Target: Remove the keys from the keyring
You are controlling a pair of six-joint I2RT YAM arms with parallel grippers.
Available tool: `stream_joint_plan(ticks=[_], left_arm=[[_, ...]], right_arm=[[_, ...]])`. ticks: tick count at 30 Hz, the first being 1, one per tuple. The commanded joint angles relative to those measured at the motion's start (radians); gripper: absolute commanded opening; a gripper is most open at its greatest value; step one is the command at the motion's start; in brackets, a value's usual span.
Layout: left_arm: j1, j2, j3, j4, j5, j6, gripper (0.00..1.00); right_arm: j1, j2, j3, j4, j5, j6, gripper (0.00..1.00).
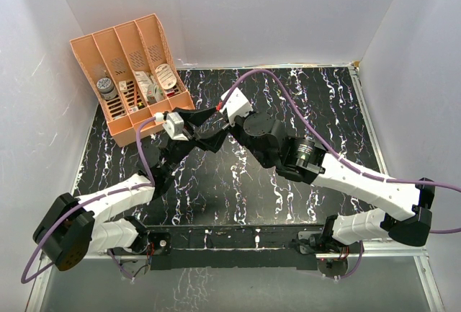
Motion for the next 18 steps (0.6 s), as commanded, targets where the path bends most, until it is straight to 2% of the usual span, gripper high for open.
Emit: stream_joint_plan(ticks=[1,18], left_arm=[[0.0,-0.003,-0.004,0.132,-0.015,0.031,0.71],[0.001,0.089,0.003,0.235,-0.055,0.051,0.64]], right_arm=[[0.006,-0.016,0.043,0.081,0.021,-0.001,0.0],[0.012,-0.016,0.036,0.094,0.015,0.002,0.0]])
